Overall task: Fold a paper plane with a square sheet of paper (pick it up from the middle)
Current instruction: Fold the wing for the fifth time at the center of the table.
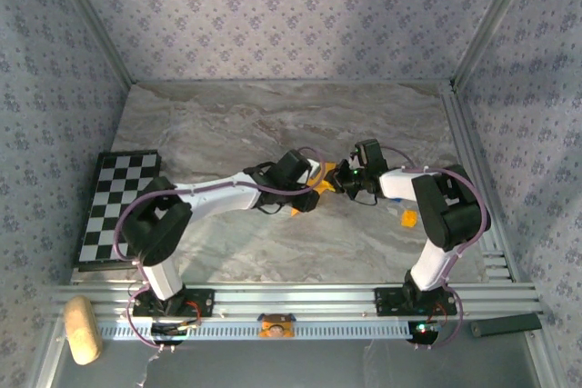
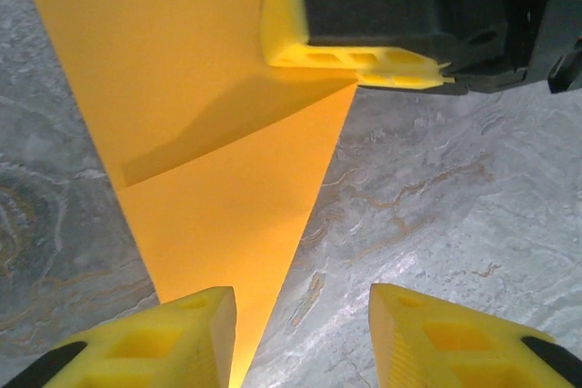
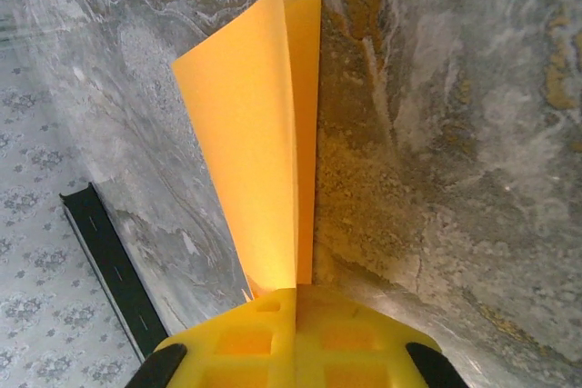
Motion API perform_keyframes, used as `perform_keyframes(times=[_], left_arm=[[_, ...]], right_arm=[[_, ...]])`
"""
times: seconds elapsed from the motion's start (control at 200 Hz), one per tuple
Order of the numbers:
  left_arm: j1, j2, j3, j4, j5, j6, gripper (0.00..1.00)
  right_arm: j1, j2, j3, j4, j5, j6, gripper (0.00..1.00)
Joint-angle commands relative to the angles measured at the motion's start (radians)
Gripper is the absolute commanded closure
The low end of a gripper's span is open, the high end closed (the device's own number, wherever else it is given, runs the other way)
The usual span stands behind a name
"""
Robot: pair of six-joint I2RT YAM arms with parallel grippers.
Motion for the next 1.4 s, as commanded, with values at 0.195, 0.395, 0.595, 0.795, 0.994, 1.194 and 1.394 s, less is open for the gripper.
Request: perform_keyframes(times=[0.195,0.395,0.595,0.795,0.994,1.194,1.394], left_arm=[[-0.039,0.067,0.054,-0.054,-0.107,0.045,0.58],[-0.058,0.095,0.074,-0.069,-0.155,0.056,0.58],[-0.073,0.119,0.089,-0.080,-0.199,0.068,0.59],[-0.097,0.147,0.103,-0.103,-0.267,0.066,0.60],[-0.105,0.147,0.097,-0.105,-0.316,0.055,0.62],[-0.117,0.149,0.092,-0.103,-0.356,0.069,0.71],[-0.121,0.146,0.088,-0.100,-0.368,0.067,0.77]], right_arm=[[-0.001,-0.039,0.030,-0.004,-0.014,0.023,0.99],[0.002,-0.036,0.039,-0.002,-0.026,0.023,0.97],[0.003,-0.036,0.040,-0.003,-0.029,0.026,0.97],[0.003,-0.036,0.040,-0.004,-0.031,0.026,0.97],[0.003,-0.034,0.039,-0.005,-0.031,0.026,0.97],[0.003,-0.037,0.038,-0.005,-0.029,0.026,0.97],[0.003,-0.039,0.036,-0.007,-0.030,0.026,0.97]])
